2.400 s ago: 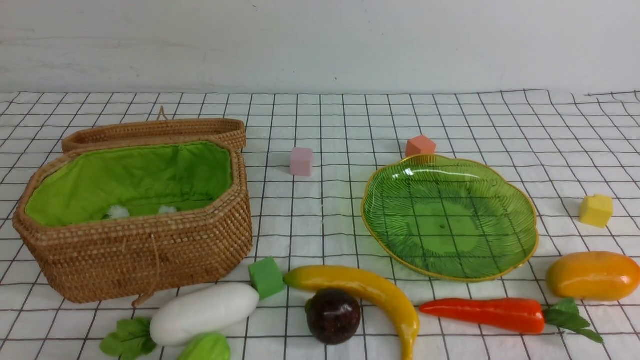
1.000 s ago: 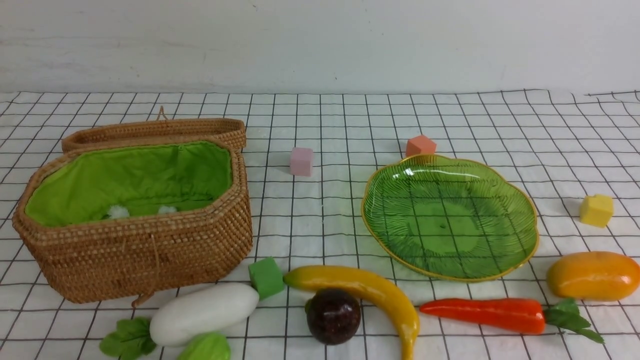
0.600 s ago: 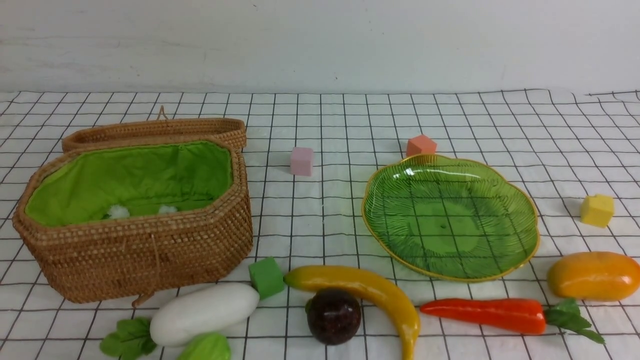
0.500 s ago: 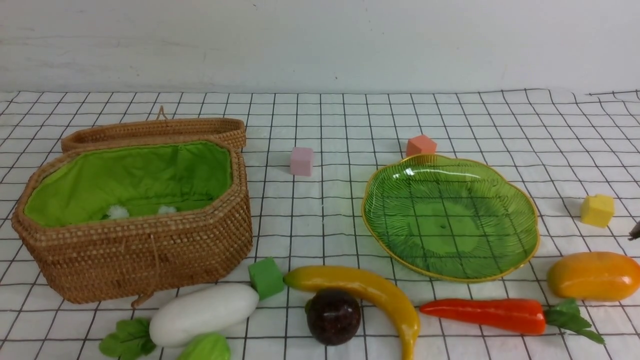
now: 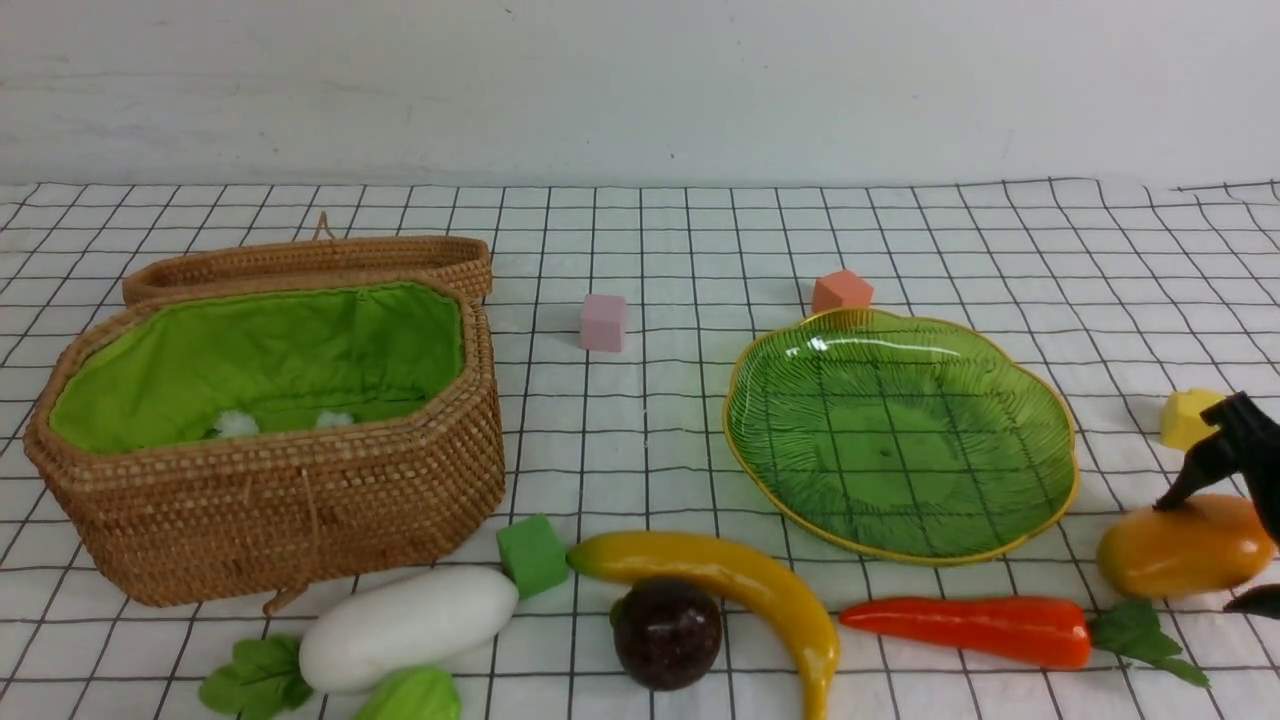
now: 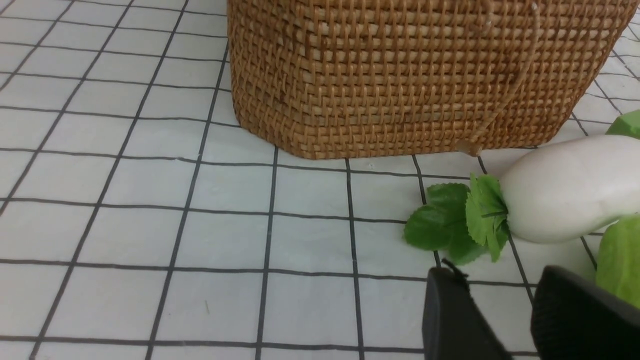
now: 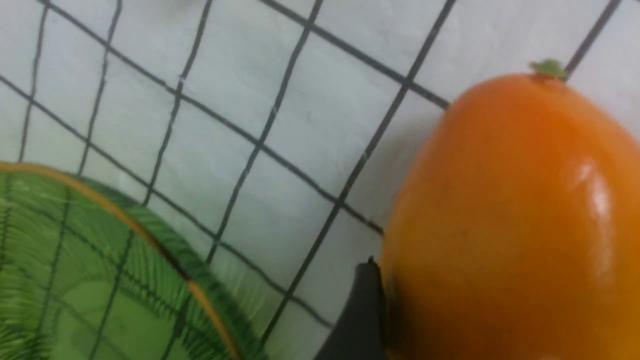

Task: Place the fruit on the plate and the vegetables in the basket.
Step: Use the right arm to grab a mango and put it into the right plate

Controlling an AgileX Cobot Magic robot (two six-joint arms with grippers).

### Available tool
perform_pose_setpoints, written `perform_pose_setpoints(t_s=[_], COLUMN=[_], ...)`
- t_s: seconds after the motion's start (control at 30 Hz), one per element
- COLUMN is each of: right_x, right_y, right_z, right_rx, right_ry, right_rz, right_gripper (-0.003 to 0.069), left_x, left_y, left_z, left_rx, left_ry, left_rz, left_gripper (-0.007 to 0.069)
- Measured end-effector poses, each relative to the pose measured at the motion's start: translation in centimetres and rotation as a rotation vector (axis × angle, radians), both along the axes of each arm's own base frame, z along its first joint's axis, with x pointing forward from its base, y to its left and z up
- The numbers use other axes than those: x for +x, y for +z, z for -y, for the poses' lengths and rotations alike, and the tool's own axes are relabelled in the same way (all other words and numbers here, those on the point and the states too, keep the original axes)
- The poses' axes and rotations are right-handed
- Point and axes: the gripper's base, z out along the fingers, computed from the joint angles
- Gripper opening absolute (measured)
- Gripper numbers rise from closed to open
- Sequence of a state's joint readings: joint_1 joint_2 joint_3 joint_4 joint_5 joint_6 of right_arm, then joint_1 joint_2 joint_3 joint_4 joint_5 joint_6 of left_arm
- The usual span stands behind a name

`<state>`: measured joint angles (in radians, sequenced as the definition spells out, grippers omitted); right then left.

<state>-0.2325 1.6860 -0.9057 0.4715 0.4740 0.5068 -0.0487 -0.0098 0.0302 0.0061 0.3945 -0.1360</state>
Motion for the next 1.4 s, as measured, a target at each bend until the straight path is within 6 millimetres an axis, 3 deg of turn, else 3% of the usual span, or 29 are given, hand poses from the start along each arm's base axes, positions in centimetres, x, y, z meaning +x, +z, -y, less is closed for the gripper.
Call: perform_pose_setpoints(t_s=[0.13,0.27,0.4,0.47,0.5,0.53,0.57,0.67,0.7,0.8,0.83,0.87,0.9,0.97,1.03,1.07,1.23,1.33,1.4], right_x=[0.4,0.6,0.5,0.0,0.0,-0.3,-0.4,-0.2,-0.2,1.0,1.3,1.4,2.1,3.2,4.2,5.0,6.8,7.1,7.1], right_y=[-1.3,-1.3,-0.7,1.7,1.7,3.7,4.2,9.4,10.0,14.1,14.3,14.5,14.5,13.3,11.6,9.9,4.7,3.3,3.1], right_z=[0.2,0.4,0.3,-0.1,-0.1,-0.4,-0.5,-2.7,-2.9,-7.8,-9.3,-9.4,-11.7,-14.0,-15.0,-15.4,-15.4,-15.4,-15.4], right_rx=[-0.016,-0.067,-0.123,-0.161,-0.162,-0.194,-0.195,-0.286,-0.296,-0.391,-0.399,-0.407,-0.431,-0.432,-0.419,-0.402,-0.39,-0.39,-0.386], right_ry=[0.005,0.076,0.185,0.269,0.274,0.313,0.315,0.461,0.472,0.749,0.828,0.835,0.961,1.057,1.09,1.104,1.125,1.137,1.133], right_rz=[-0.022,-0.003,0.021,0.096,0.098,0.171,0.19,0.405,0.427,0.635,0.664,0.672,0.711,0.712,0.68,0.639,0.504,0.458,0.445], right_gripper=[0.0615,0.0544,0.0542,0.0542,0.0542,0.0542,0.0542,0.0542,0.0542,0.0542,0.0542,0.0542,0.0542,0.0542,0.0542,0.0542,0.0542,0.0551,0.0598], left_x=[0.0,0.0,0.0,0.0,0.0,0.0,0.0,0.0,0.0,0.0,0.0,0.0,0.0,0.0,0.0,0.0,0.0,0.0,0.0], left_y=[0.0,0.0,0.0,0.0,0.0,0.0,0.0,0.0,0.0,0.0,0.0,0.0,0.0,0.0,0.0,0.0,0.0,0.0,0.0], left_z=[0.0,0.0,0.0,0.0,0.0,0.0,0.0,0.0,0.0,0.0,0.0,0.0,0.0,0.0,0.0,0.0,0.0,0.0,0.0], left_rx=[0.0,0.0,0.0,0.0,0.0,0.0,0.0,0.0,0.0,0.0,0.0,0.0,0.0,0.0,0.0,0.0,0.0,0.0,0.0], left_ry=[0.0,0.0,0.0,0.0,0.0,0.0,0.0,0.0,0.0,0.0,0.0,0.0,0.0,0.0,0.0,0.0,0.0,0.0,0.0], left_rz=[0.0,0.0,0.0,0.0,0.0,0.0,0.0,0.0,0.0,0.0,0.0,0.0,0.0,0.0,0.0,0.0,0.0,0.0,0.0], left_gripper=[0.0239,0.0239,0.0239,0.0239,0.0239,0.0239,0.0239,0.0239,0.0239,0.0239,0.0239,0.0239,0.0239,0.0239,0.0239,0.0239,0.0239,0.0239,0.0239])
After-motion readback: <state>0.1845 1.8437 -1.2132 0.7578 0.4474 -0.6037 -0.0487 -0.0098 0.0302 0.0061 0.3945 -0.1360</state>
